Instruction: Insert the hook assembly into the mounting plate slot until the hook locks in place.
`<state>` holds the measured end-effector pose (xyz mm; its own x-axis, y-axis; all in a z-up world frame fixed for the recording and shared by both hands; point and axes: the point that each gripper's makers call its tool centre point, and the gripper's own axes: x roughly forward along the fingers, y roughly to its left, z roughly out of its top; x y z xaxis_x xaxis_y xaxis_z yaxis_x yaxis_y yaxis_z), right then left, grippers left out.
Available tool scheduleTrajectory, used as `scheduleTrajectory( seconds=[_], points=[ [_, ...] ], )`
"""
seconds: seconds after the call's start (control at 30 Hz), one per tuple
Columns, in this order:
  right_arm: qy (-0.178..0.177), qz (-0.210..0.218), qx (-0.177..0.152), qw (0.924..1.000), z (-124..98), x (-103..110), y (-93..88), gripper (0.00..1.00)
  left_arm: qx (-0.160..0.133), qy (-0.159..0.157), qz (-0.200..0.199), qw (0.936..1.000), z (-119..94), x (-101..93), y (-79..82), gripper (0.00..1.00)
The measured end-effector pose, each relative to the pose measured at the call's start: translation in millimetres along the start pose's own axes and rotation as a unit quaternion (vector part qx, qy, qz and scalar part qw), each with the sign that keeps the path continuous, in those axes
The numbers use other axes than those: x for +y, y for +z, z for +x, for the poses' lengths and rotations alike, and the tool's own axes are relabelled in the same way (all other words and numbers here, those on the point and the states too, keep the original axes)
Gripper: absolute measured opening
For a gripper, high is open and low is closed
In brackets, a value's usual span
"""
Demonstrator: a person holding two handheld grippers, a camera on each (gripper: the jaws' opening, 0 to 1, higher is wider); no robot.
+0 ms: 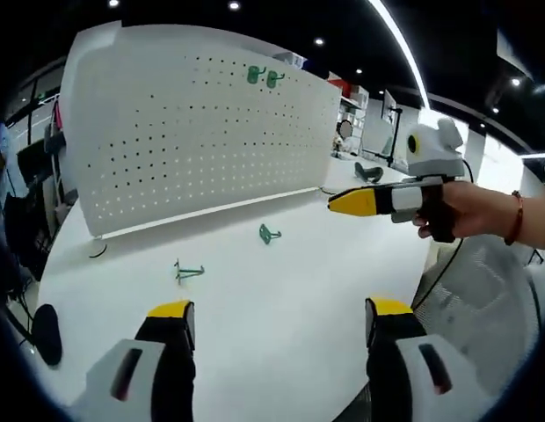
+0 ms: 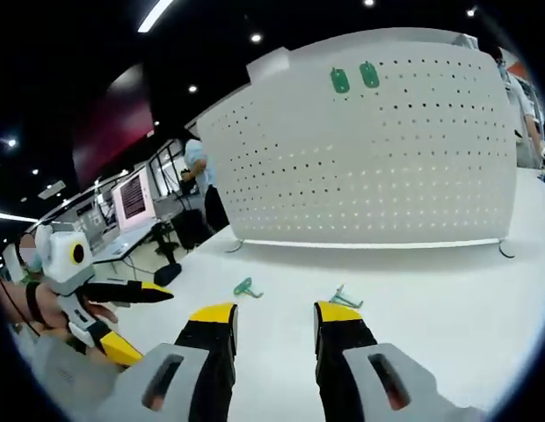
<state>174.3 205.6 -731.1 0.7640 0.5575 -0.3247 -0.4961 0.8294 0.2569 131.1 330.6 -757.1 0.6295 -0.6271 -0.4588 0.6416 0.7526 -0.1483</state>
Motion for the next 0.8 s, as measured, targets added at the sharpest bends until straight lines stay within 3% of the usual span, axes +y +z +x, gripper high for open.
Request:
scheduleTrajectory(
  seconds=[0.23, 0.8],
  points=[
    [0.013, 0.007, 0.002, 0.9999, -4.1, 5.5, -4.9, 0.35, 0.000, 0.008, 0.002, 1.0000, 6.7, 10.6, 2.0, 0.81],
    [0.033, 0.006, -0.010, 0.9994, -12.2, 17.4, -1.5, 0.35, 0.016, 0.009, -0.017, 0.9997, 20.9, 19.1, -12.3, 0.79]
  ],
)
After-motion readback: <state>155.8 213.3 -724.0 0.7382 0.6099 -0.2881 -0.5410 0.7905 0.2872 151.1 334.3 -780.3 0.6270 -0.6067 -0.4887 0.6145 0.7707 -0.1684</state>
